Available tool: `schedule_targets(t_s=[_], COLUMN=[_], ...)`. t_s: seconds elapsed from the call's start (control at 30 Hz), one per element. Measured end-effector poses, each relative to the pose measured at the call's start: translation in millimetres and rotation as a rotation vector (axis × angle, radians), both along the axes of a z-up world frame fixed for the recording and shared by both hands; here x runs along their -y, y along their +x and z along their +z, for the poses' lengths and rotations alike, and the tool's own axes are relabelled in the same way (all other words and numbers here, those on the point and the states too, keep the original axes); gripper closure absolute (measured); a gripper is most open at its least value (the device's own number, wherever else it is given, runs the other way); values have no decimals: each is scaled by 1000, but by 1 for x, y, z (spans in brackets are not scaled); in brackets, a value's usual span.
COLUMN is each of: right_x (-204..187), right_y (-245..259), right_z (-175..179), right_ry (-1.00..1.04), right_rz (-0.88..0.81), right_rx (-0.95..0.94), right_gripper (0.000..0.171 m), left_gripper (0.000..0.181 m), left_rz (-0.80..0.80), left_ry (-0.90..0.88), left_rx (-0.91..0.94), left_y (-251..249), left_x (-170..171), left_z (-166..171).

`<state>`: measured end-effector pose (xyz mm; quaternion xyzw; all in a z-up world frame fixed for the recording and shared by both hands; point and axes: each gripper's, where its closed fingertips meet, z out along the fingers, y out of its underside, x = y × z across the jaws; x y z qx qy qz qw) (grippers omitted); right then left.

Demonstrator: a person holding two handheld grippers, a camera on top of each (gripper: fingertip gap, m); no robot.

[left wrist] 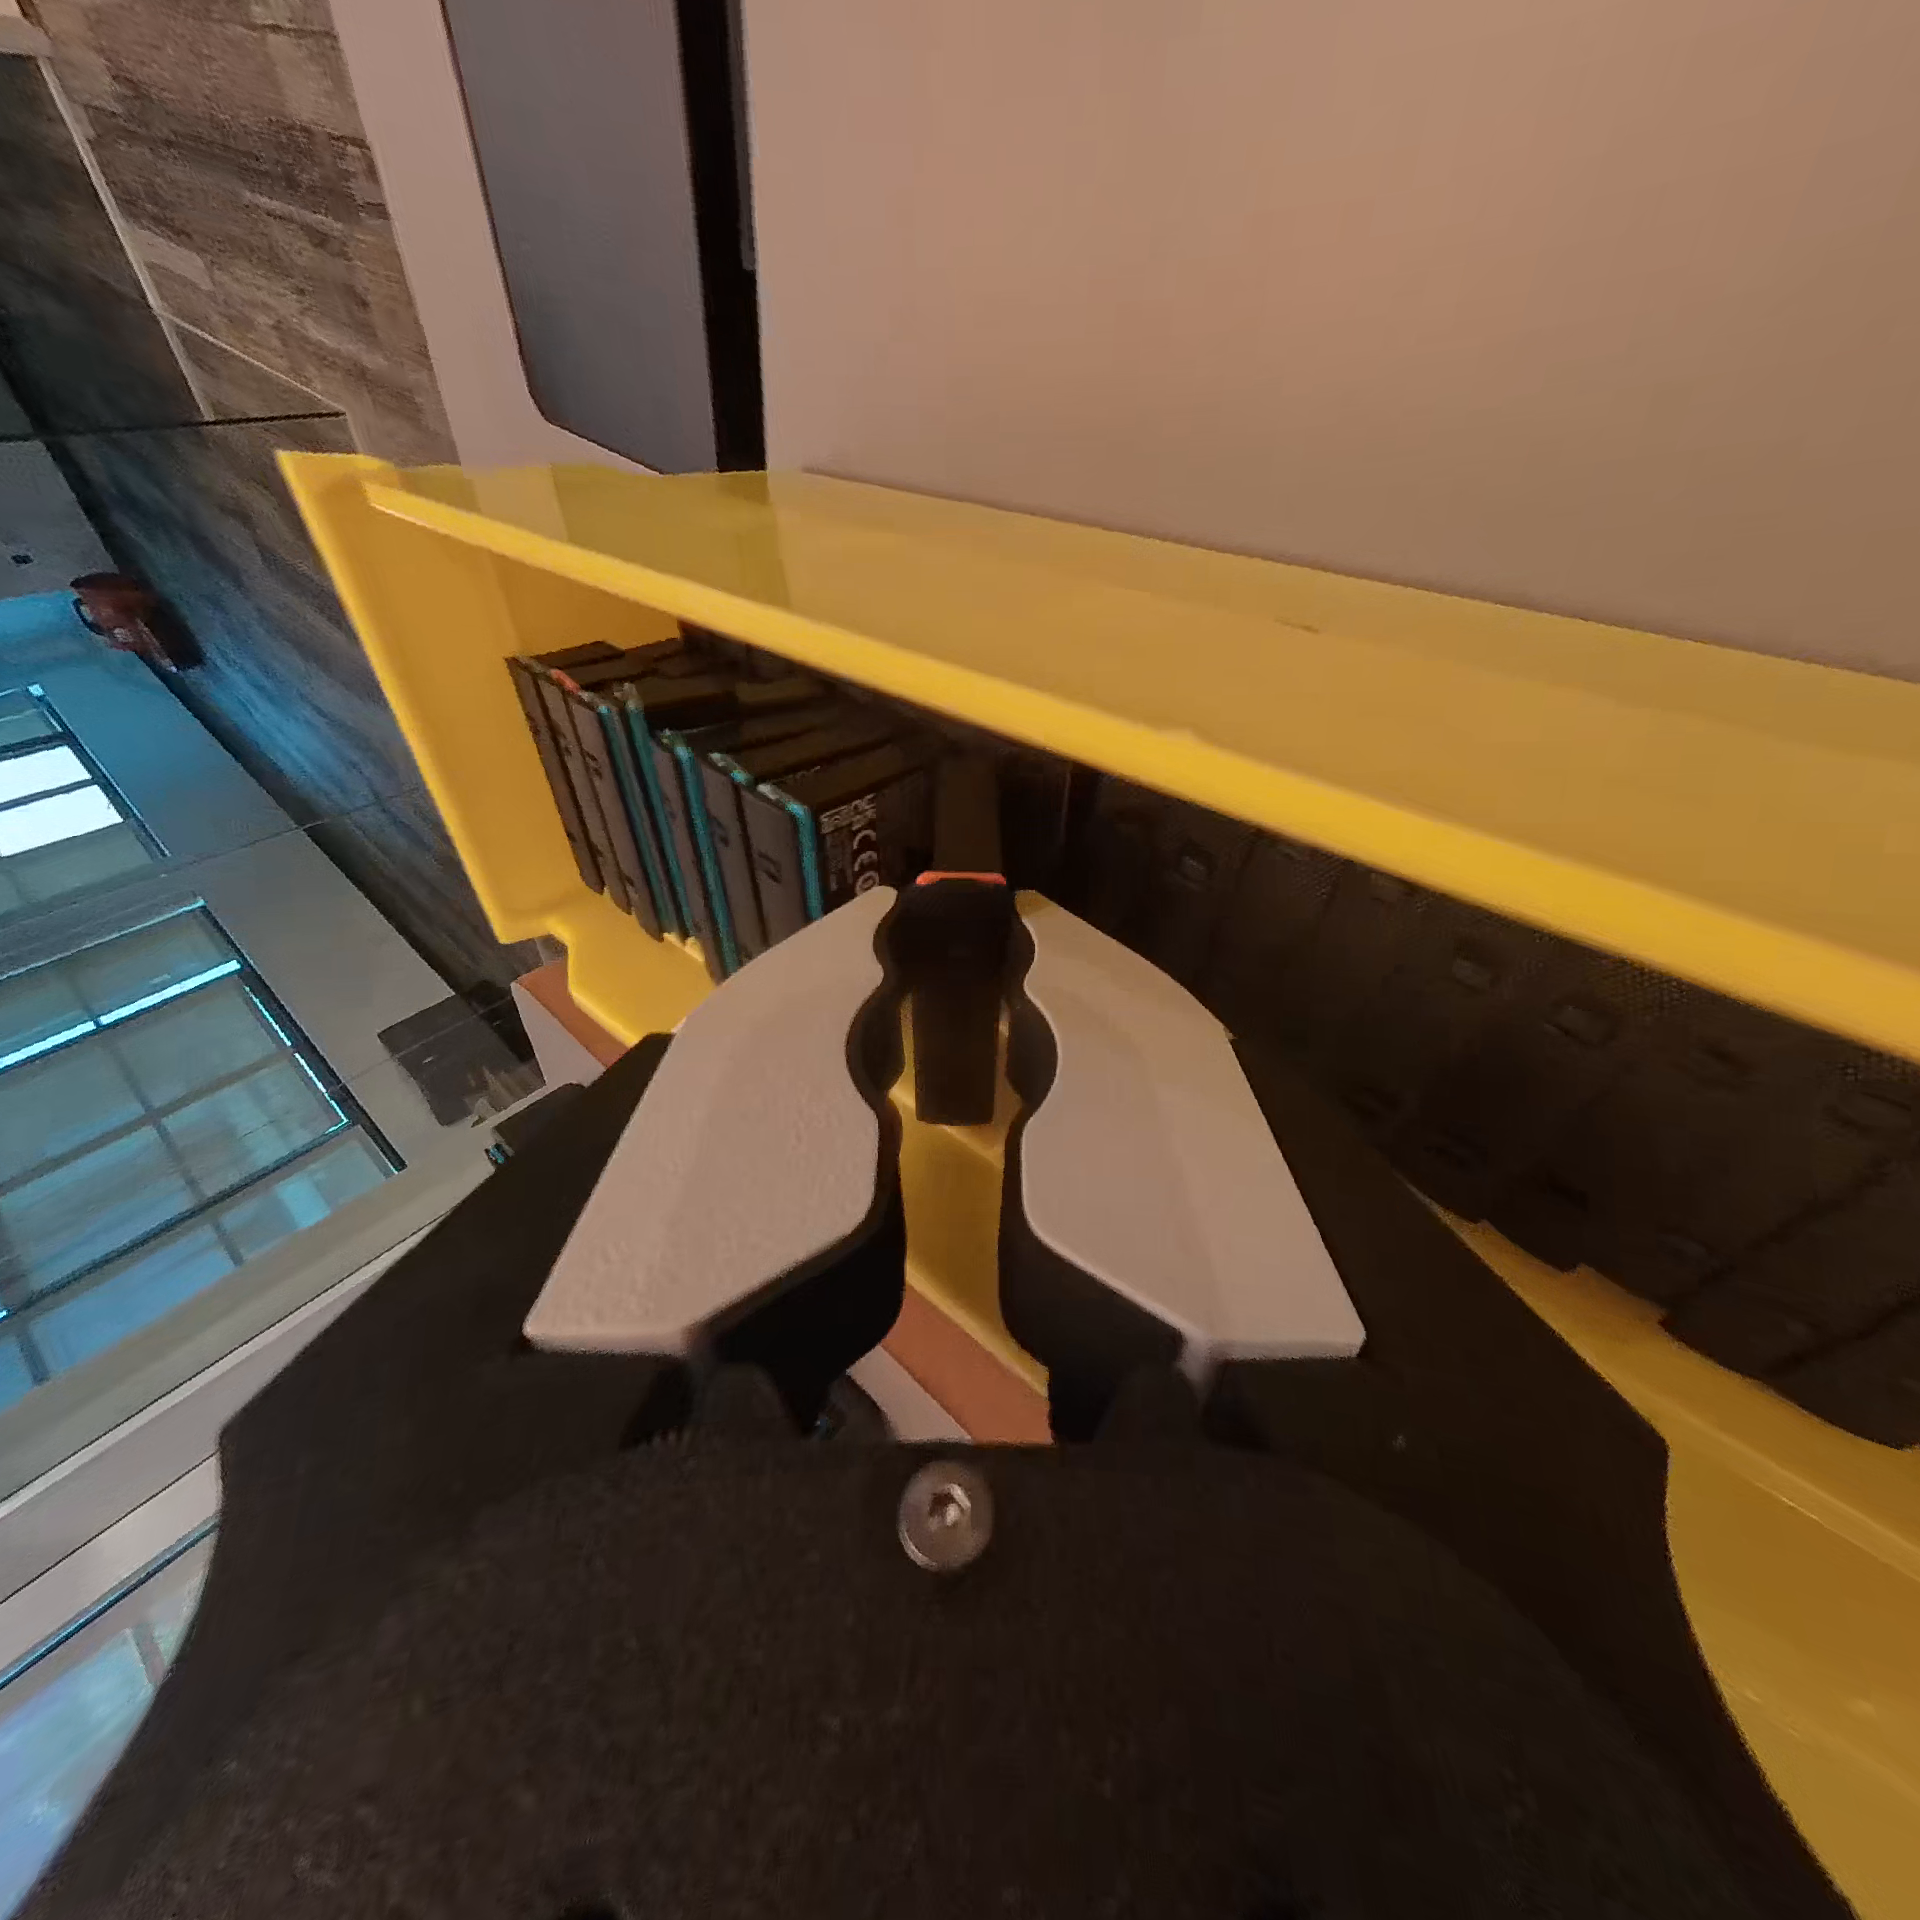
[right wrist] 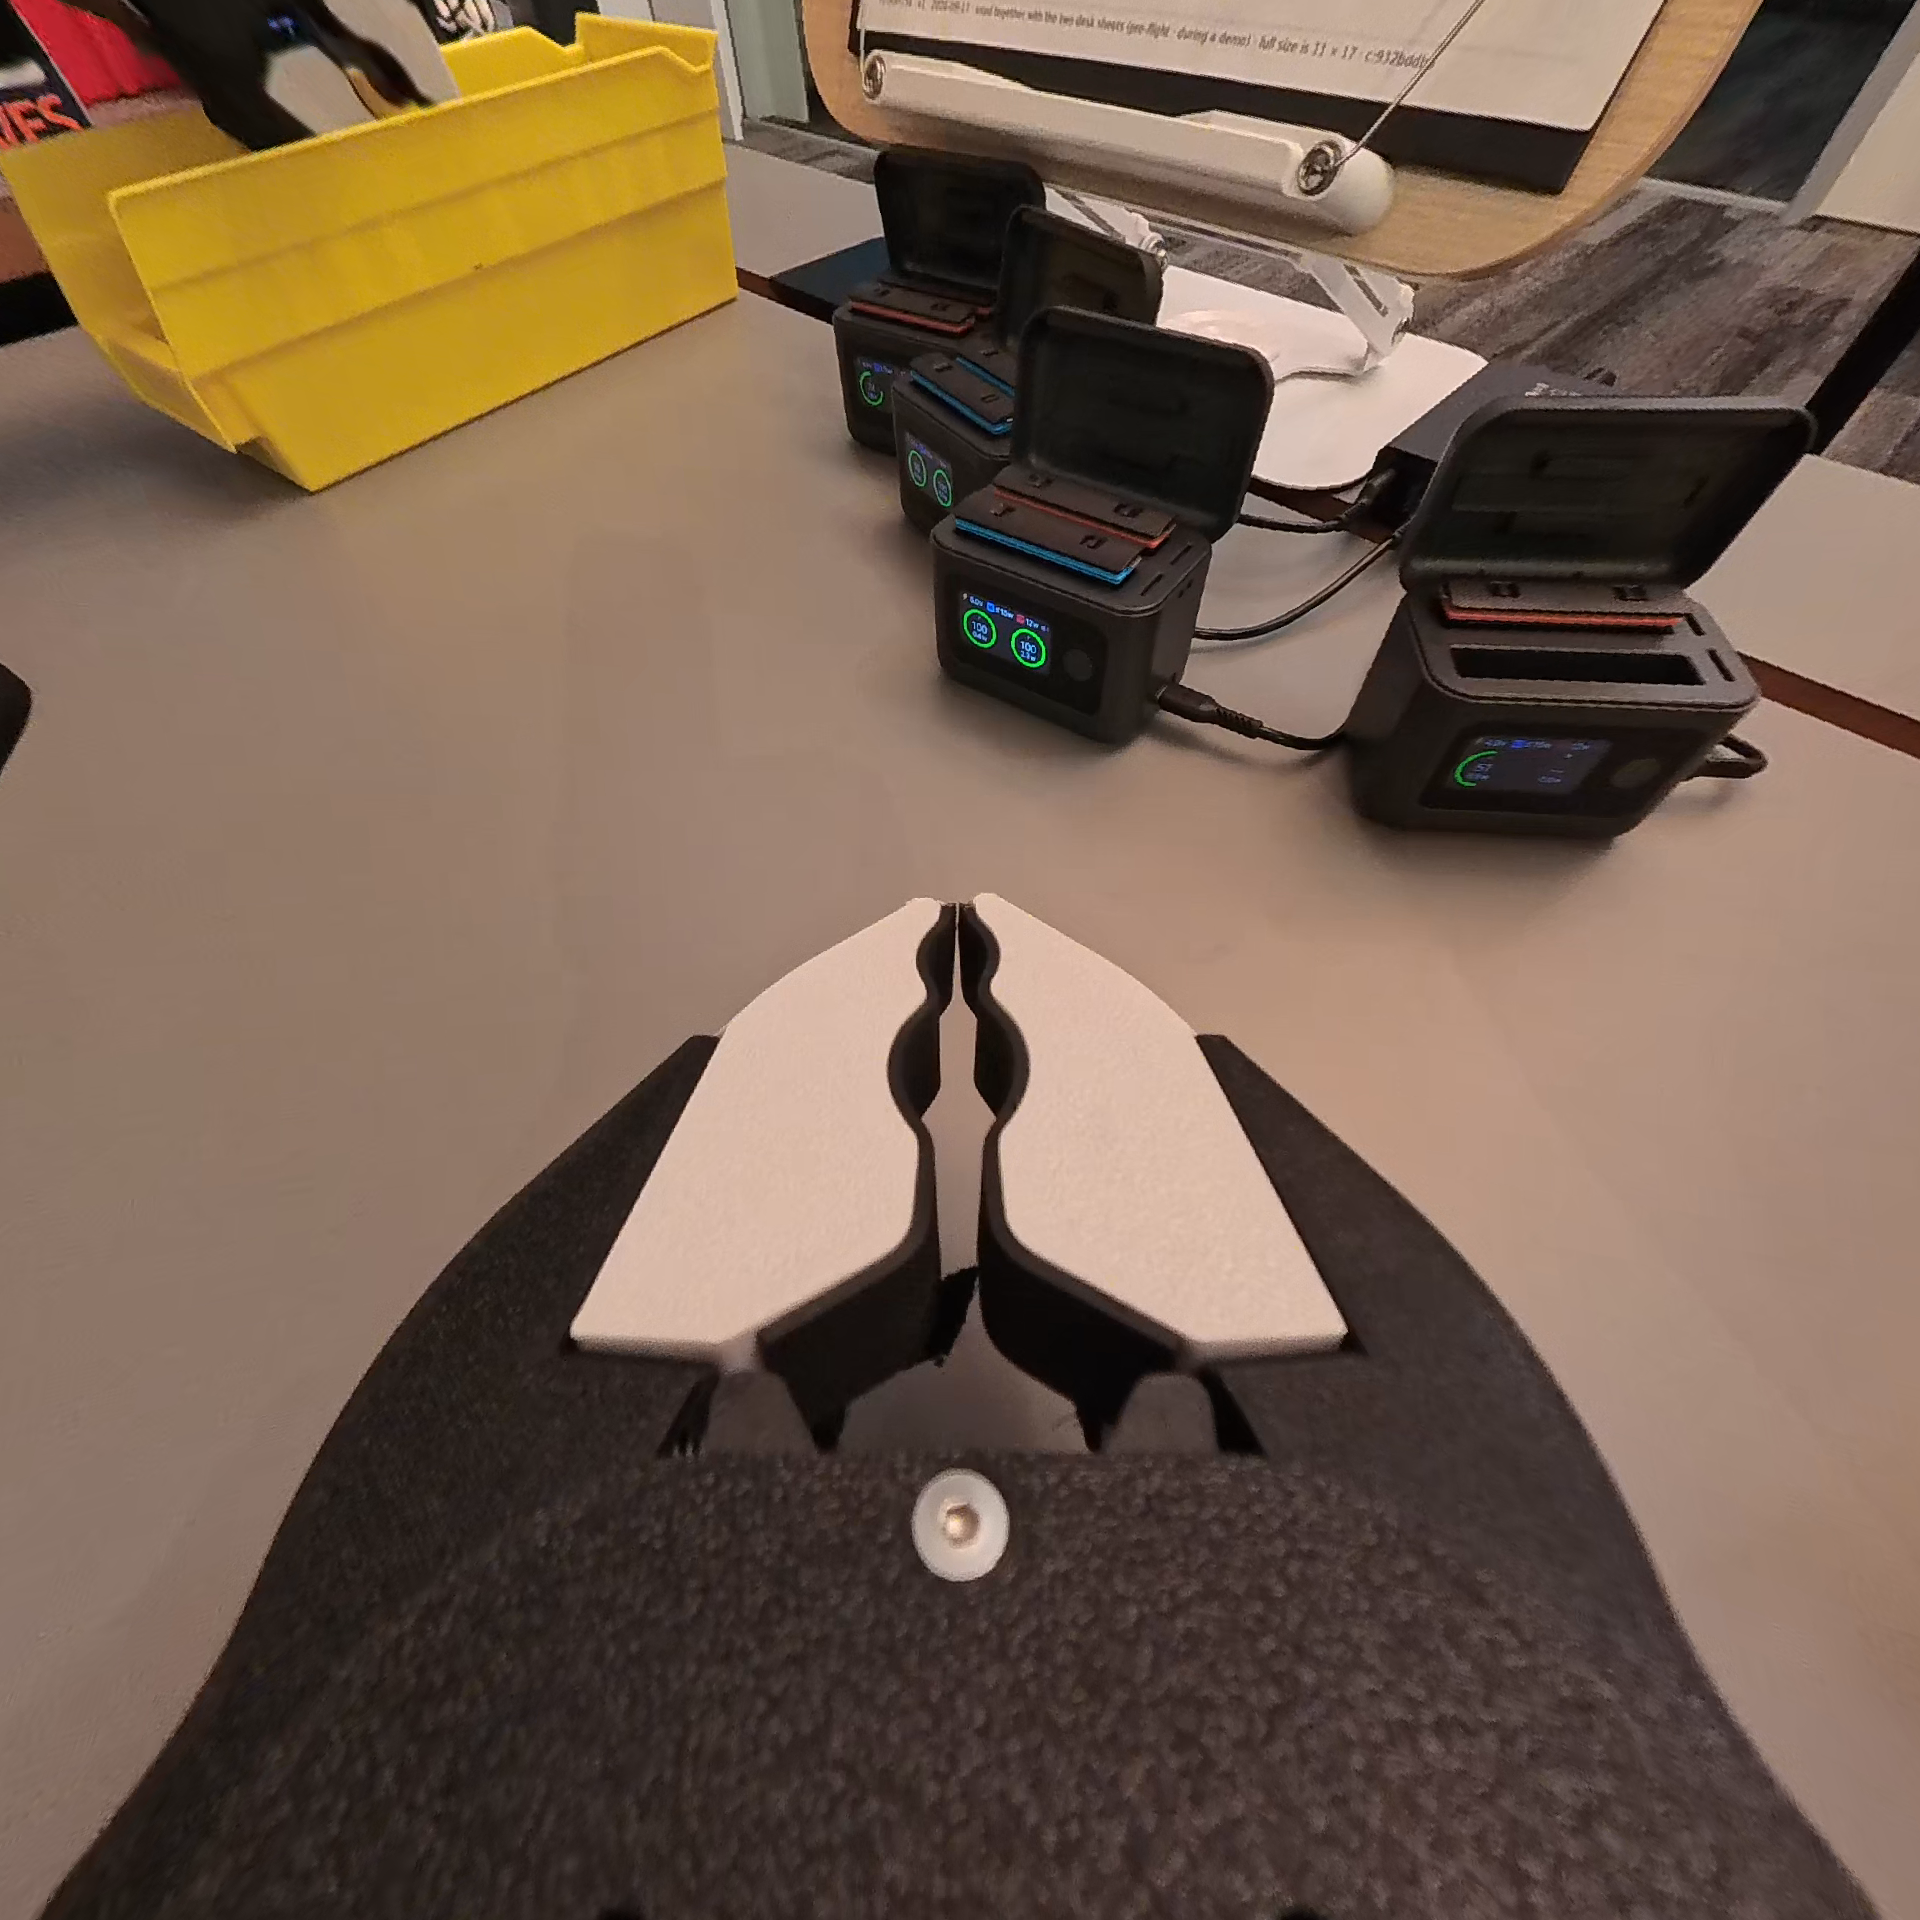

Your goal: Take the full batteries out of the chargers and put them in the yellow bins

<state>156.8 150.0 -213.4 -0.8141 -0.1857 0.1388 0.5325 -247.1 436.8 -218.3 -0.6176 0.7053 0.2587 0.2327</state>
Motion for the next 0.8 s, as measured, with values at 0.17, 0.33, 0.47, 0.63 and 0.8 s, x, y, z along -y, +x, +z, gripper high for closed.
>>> schedule_targets(t_s=[0.17,0.33,0.47,0.63,0.8], right_x=[1,8,24,45,58], right_y=[-3,-25,-77,-136,-142], right_z=[5,19,32,47,38], right_ry=[18,82,85,143,139], right_rz=[17,108,297,475,544], right_rx=[-14,34,169,334,402], right_gripper=[171,168,159,145,143], left_gripper=[166,166,167,166,166], left_rz=[30,-35,-232,-473,-572], left_ry=[6,-210,-420,-584,-664], left_rx=[240,682,855,855,814], left_y=[7,57,124,205,257], left_x=[11,86,187,298,348], left_z=[44,100,112,81,51])
